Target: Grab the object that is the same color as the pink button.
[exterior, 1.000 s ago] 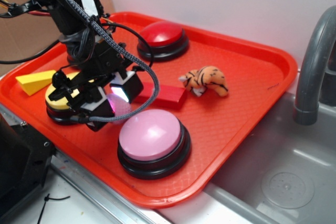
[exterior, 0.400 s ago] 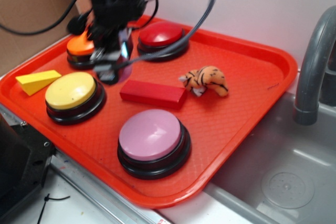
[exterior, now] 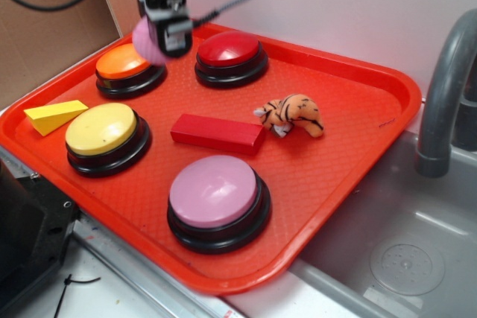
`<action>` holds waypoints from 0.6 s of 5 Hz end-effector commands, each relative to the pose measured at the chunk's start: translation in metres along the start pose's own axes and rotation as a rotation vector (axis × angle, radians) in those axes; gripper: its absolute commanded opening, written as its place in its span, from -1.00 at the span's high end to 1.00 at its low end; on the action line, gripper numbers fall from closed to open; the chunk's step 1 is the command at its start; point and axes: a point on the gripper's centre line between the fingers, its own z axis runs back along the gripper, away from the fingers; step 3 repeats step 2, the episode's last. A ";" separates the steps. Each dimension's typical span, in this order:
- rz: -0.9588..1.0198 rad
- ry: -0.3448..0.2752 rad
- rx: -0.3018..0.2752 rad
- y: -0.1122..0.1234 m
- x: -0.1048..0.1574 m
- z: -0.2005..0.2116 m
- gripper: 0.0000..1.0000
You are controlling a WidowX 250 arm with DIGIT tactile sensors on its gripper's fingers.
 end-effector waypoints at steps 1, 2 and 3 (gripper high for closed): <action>0.486 -0.118 0.000 0.017 -0.004 0.026 1.00; 0.594 -0.095 0.023 0.022 0.000 0.019 1.00; 0.594 -0.095 0.023 0.022 0.000 0.019 1.00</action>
